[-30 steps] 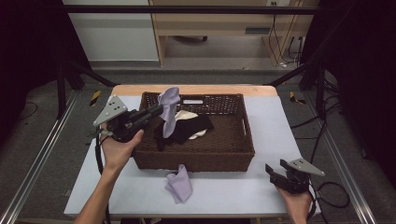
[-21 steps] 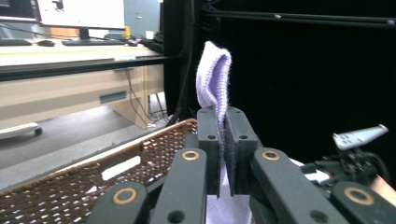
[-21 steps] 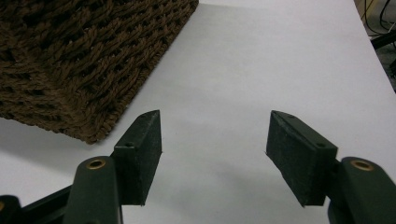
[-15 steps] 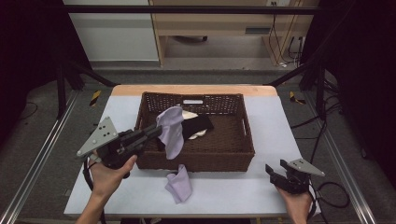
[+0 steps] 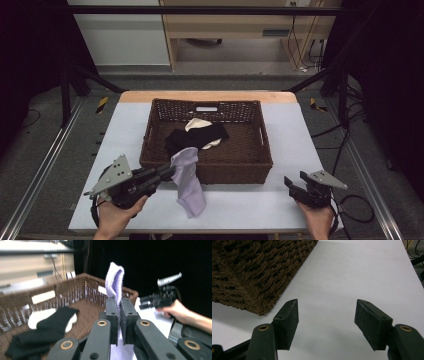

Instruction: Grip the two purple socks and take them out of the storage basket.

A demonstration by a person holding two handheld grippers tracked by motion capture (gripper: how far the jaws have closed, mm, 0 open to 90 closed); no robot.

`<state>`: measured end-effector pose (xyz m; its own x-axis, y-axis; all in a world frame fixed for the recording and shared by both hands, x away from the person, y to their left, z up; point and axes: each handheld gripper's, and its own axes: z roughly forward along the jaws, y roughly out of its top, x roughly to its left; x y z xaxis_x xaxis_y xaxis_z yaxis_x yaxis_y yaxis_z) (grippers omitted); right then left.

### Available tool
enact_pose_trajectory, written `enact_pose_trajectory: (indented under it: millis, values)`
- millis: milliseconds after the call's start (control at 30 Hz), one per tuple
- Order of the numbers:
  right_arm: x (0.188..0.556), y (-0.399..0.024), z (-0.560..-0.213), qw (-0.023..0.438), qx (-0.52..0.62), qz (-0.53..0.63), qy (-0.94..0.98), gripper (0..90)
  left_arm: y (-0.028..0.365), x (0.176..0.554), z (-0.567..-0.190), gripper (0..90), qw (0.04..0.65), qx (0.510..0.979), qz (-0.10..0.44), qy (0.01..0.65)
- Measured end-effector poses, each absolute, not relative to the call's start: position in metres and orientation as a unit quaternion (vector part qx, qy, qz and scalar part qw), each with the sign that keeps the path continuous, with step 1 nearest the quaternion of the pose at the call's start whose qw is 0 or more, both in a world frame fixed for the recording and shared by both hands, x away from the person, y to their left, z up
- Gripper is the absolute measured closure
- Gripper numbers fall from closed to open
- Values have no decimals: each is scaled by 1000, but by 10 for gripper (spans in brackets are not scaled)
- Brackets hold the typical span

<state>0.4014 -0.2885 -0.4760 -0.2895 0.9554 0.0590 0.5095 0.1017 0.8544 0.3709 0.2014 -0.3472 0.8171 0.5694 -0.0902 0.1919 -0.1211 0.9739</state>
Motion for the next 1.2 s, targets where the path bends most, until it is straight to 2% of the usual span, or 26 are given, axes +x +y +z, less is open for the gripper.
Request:
enact_pose_trajectory:
  millis: [300,667,733,933,1067,1200]
  values:
    - [401,-289,-476,275,529,408,691,358,198,374,-400,854,555,769,118,294]
    - [402,-288,-477,273,529,406,693,358,197,383,-450,834,463,815,104,332]
    - [402,-288,-477,272,529,406,693,358,197,384,-454,770,457,818,105,335]
    - [401,-289,-477,274,529,407,692,357,207,384,-456,441,466,796,129,363]
    - [402,-290,-477,274,530,407,691,356,225,385,-456,360,475,777,150,385]
    - [402,-290,-477,275,531,406,691,351,238,385,-459,337,468,769,161,404]
